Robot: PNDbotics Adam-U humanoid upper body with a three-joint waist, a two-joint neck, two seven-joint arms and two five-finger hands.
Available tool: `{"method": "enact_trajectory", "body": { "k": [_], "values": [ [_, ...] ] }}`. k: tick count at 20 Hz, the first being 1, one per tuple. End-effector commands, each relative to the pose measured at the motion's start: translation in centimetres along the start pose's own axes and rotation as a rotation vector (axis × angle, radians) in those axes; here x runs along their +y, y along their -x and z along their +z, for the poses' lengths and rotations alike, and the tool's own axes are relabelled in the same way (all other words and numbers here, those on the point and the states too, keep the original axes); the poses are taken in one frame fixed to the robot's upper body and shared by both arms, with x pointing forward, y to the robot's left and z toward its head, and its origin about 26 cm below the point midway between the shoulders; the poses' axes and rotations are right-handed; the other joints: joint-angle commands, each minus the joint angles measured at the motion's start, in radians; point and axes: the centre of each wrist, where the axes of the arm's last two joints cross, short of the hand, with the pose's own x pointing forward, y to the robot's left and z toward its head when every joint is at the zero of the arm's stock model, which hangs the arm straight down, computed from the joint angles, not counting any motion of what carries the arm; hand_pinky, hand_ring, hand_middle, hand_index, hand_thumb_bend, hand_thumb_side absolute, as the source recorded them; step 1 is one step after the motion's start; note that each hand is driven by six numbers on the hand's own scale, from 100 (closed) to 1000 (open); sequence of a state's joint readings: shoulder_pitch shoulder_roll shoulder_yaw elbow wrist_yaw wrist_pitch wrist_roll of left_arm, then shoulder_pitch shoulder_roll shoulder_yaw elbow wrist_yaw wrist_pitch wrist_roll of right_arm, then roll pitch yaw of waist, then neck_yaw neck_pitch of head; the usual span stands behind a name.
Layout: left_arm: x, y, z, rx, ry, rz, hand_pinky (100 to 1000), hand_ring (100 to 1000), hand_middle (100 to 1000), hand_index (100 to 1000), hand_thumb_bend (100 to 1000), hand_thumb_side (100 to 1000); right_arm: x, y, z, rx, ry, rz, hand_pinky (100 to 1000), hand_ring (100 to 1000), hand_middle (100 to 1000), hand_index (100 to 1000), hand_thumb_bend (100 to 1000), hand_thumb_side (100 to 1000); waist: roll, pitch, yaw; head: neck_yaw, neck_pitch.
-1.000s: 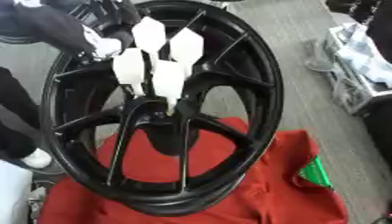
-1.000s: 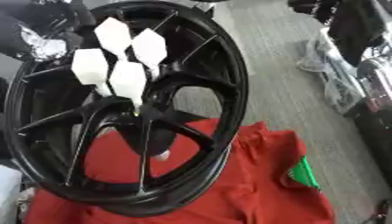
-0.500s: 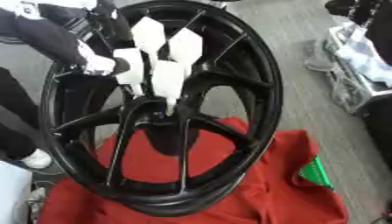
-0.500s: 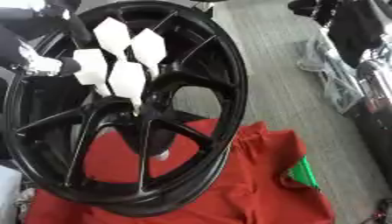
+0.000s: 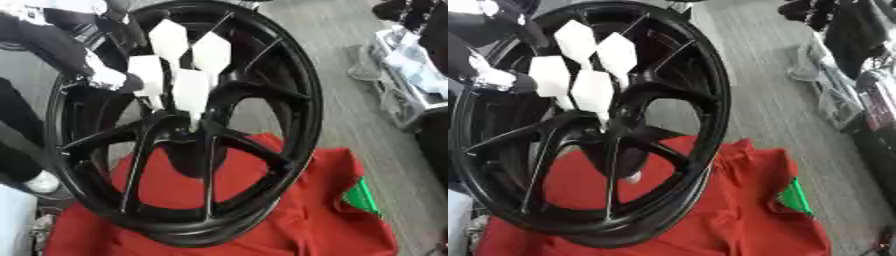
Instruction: Pull the pin out of the wheel hub.
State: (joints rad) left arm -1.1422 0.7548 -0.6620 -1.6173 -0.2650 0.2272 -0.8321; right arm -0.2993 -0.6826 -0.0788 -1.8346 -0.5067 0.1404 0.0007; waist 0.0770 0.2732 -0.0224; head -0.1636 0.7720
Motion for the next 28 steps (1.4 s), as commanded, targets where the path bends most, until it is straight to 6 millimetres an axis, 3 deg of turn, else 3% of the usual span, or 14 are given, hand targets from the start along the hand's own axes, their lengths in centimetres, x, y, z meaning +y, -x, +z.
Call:
{"method": "enact_trajectory", "body": {
  "k": [1,19,28],
  "values": [
    [0.7,0.2,0.6,0.016,-0.034,-0.01,902,839,762,869,415,532,-0.4,-0.7,-0.2,-0.013,0.001,0.029,837,689,628,743,100,782,-0.005,-0.016,-0.001,0.004,-0.002],
    [0.7,0.0,-0.1,0.008,-0.02,-0.012,894,834,758,851,405,483,-0.2,-0.1,-0.3,0.018,-0.008,0.029,838,688,626,741,100,794,-0.003,-0.019,-0.006,0.0,-0.002],
    [0.6,0.0,-1.2,0.02,-0.04,-0.062,892,835,761,845,407,334,-0.2,0.3,-0.3,0.032,-0.014,0.032,842,691,628,743,100,802,-0.003,-0.019,-0.01,0.005,-0.002]
  ]
}}
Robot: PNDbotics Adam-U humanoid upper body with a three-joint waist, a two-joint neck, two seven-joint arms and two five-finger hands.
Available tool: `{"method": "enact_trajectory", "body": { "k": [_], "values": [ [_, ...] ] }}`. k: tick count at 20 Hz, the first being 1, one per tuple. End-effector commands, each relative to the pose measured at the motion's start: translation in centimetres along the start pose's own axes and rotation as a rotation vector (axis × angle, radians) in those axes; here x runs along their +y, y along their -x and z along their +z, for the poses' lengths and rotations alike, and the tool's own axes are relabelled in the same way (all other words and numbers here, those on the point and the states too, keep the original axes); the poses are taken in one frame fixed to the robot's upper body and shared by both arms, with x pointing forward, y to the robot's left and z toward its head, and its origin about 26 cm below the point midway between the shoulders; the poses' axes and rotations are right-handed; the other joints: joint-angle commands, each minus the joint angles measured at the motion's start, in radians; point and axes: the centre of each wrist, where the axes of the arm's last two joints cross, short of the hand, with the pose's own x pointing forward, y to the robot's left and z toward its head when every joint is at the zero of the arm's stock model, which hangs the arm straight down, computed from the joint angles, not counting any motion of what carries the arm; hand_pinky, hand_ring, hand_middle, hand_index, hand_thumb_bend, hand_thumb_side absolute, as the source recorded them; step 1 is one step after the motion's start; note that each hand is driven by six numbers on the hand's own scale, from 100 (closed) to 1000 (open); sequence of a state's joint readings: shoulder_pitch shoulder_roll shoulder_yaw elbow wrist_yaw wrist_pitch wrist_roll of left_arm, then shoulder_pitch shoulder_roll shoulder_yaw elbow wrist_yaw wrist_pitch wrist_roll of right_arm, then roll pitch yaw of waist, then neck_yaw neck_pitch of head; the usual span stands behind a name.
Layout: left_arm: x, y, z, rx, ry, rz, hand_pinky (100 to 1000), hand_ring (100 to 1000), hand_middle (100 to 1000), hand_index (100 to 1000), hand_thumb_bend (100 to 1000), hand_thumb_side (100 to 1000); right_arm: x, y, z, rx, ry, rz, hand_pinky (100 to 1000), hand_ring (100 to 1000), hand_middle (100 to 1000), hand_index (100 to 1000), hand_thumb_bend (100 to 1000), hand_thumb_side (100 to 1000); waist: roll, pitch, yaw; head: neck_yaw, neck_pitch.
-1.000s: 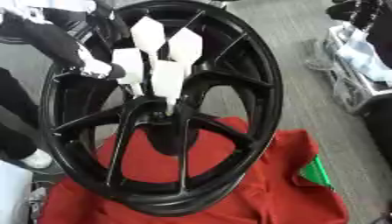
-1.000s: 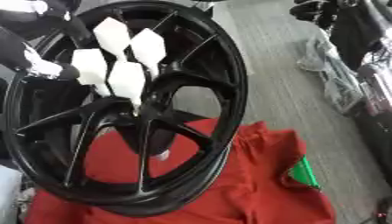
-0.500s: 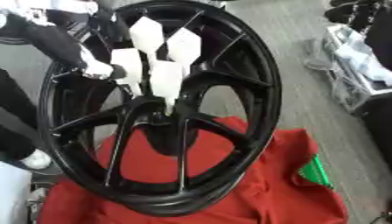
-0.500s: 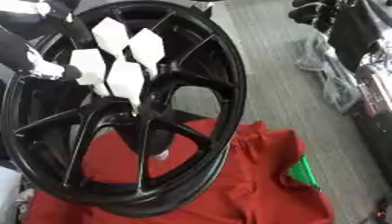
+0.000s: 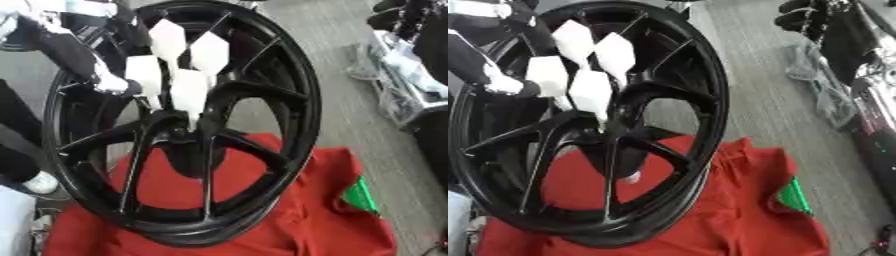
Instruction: Pull the pin out of the wheel hub.
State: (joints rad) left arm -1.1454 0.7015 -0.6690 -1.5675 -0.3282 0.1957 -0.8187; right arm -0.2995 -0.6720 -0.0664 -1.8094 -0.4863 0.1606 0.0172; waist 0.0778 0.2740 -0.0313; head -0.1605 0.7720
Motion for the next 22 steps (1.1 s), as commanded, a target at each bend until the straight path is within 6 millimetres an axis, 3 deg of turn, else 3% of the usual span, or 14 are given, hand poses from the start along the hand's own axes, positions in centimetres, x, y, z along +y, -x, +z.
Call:
{"method": "enact_trajectory", "body": {
  "k": [1,13,22],
  "values": [
    [0.89,0.06,0.29,0.016,-0.032,-0.033,891,834,760,844,397,322,-0.34,-0.59,-0.21,-0.012,-0.002,0.027,842,691,628,743,100,803,-0.004,-0.019,-0.002,0.003,-0.002],
    [0.45,0.34,-0.65,0.011,0.0,-0.005,868,814,734,803,299,318,-0.45,-0.22,-0.27,0.003,0.001,0.032,844,693,630,745,100,808,-0.002,-0.017,-0.005,0.008,-0.002],
    [0.26,0.46,-0.53,0.024,0.059,-0.021,854,802,709,690,296,221,-0.55,-0.17,-0.26,0.004,0.005,0.03,846,694,628,746,100,808,-0.001,-0.017,-0.005,0.012,-0.002]
  ]
}}
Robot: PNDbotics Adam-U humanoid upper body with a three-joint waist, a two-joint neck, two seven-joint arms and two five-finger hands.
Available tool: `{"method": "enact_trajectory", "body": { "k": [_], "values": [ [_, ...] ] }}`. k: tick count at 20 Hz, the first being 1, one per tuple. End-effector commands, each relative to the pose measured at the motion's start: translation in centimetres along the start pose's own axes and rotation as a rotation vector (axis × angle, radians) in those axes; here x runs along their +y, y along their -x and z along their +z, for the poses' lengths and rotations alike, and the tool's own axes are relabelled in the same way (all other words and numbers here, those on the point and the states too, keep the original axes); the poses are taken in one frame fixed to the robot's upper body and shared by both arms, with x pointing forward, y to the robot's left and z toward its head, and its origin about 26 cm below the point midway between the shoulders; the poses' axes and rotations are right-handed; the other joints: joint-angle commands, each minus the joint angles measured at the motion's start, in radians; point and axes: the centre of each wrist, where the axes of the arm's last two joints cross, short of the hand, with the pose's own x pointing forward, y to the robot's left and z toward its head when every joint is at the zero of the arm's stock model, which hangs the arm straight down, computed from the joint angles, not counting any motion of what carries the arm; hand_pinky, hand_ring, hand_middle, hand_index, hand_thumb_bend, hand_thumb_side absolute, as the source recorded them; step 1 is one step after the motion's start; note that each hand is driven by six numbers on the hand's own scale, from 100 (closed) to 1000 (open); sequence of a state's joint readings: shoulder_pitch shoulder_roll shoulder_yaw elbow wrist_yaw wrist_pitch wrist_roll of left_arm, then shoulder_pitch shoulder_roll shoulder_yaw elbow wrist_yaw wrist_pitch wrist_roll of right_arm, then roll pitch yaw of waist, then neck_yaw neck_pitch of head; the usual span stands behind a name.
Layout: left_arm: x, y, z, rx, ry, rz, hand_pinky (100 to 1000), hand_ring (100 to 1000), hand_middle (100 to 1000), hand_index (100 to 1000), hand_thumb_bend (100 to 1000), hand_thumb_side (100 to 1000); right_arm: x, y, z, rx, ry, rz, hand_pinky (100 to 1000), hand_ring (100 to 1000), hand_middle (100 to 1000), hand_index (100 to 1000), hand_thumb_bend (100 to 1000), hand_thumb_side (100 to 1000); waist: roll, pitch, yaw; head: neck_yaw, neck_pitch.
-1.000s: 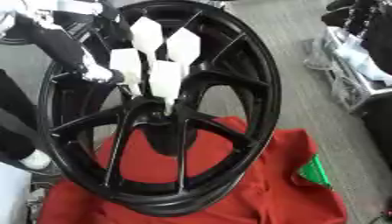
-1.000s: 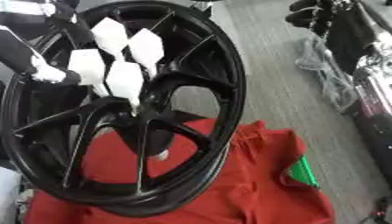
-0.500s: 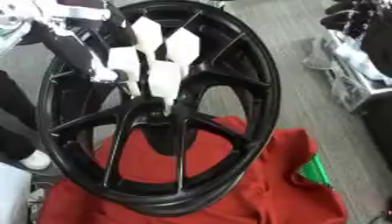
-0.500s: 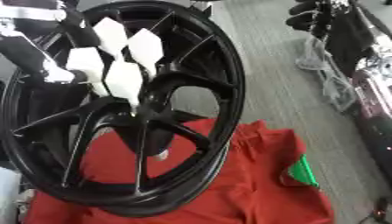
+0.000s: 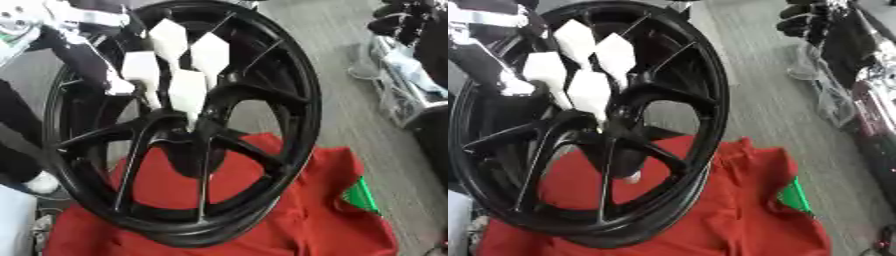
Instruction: Pull the pin out of the wheel hub.
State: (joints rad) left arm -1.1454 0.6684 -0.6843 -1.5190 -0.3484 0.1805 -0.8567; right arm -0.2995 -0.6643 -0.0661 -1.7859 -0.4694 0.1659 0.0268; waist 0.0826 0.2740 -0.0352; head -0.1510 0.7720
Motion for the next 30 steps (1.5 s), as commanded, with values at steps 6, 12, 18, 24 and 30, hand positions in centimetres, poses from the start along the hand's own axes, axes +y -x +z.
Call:
{"method": "enact_trajectory", "body": {
  "k": [6,12,18,24,30],
  "values": [
    [0.8,0.2,1.0,0.026,0.006,-0.017,840,783,667,620,219,140,-0.4,-0.8,-0.2,-0.018,0.004,0.022,846,694,628,746,100,810,-0.007,-0.017,-0.001,0.006,-0.002],
    [1.1,0.2,1.7,0.033,-0.036,-0.007,816,738,587,459,145,172,-0.5,-0.8,-0.2,-0.019,0.003,0.022,847,694,628,747,100,809,-0.008,-0.018,0.0,0.005,-0.002],
    [1.6,0.4,3.6,0.042,-0.122,-0.017,811,724,563,363,125,187,-0.6,-0.7,-0.2,-0.017,0.008,0.024,847,695,629,747,100,810,-0.008,-0.018,0.002,0.003,-0.002],
    [2.4,0.0,6.2,0.02,-0.237,-0.016,808,713,554,356,100,182,-0.7,-0.8,-0.2,-0.02,0.009,0.024,847,695,628,748,100,806,-0.011,-0.018,0.004,0.002,-0.002],
    [3.2,0.2,11.3,0.009,-0.428,0.022,811,708,552,355,100,178,-0.9,-1.0,-0.1,-0.03,0.016,0.026,848,695,628,748,100,801,-0.012,-0.019,0.014,-0.004,-0.002]
  ]
}}
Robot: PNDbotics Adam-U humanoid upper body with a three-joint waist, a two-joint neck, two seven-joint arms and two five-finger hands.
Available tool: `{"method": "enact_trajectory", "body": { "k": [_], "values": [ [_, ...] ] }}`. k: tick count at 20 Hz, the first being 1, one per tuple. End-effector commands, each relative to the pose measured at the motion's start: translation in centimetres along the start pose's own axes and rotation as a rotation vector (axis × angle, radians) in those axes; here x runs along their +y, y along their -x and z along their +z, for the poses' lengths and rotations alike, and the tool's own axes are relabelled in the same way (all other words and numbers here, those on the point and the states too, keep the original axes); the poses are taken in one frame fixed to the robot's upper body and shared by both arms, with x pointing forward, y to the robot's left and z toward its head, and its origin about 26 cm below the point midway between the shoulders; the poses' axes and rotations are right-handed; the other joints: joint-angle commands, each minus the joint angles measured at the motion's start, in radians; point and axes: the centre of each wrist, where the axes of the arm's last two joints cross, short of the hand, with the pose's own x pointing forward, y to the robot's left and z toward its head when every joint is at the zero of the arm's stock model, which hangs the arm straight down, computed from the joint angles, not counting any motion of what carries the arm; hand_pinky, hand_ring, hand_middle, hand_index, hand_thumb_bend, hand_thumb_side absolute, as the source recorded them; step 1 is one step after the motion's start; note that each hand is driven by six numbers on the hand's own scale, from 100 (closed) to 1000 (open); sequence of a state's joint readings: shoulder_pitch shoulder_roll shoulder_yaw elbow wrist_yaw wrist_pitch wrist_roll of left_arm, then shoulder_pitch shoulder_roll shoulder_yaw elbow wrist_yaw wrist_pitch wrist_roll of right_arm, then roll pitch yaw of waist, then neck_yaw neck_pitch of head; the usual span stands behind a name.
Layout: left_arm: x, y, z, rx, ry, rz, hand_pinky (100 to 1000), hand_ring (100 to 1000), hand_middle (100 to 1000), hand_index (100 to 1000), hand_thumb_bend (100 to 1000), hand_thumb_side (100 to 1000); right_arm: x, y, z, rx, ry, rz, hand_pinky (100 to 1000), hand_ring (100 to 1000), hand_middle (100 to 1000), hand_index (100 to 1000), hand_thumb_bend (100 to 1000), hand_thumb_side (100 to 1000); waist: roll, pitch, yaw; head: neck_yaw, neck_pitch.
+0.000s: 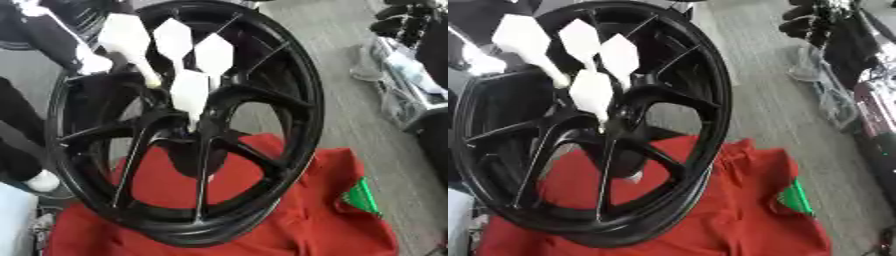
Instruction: Pull the pin out of the wheel hub.
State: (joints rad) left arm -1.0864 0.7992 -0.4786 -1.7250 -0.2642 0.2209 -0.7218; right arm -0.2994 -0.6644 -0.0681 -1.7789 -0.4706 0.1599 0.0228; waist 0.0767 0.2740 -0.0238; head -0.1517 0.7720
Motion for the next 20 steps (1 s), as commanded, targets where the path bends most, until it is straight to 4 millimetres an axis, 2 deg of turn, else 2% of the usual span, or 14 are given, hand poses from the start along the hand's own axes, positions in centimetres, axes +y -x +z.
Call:
{"method": "enact_trajectory", "body": {
  "k": [1,5,9,16,20],
  "values": [
    [2.1,0.5,3.6,0.037,-0.127,-0.006,811,706,551,354,100,175,-0.8,-1.1,-0.1,-0.031,0.009,0.028,848,695,628,748,100,800,-0.007,-0.019,0.004,-0.005,-0.002],
    [1.6,3.0,7.1,0.151,-0.23,0.052,809,701,544,351,100,189,-1.0,-1.3,0.0,-0.038,0.019,0.031,848,695,628,748,100,794,-0.007,-0.019,0.011,-0.01,-0.002],
    [-0.5,6.7,10.5,0.31,-0.308,0.149,806,695,537,350,100,220,-1.3,-1.6,0.0,-0.052,0.033,0.021,848,695,628,748,100,788,-0.013,-0.017,0.016,-0.014,-0.002],
    [-4.1,10.5,14.1,0.507,-0.384,0.229,807,696,539,359,100,219,-1.8,-1.8,0.2,-0.072,0.063,0.009,848,695,628,748,100,777,-0.026,-0.019,0.026,-0.008,-0.002],
    [-6.4,12.3,15.1,0.6,-0.385,0.25,827,729,602,507,100,188,-2.0,-1.9,0.3,-0.076,0.075,0.007,848,695,628,748,100,774,-0.029,-0.02,0.032,-0.008,-0.002]
  ]
}}
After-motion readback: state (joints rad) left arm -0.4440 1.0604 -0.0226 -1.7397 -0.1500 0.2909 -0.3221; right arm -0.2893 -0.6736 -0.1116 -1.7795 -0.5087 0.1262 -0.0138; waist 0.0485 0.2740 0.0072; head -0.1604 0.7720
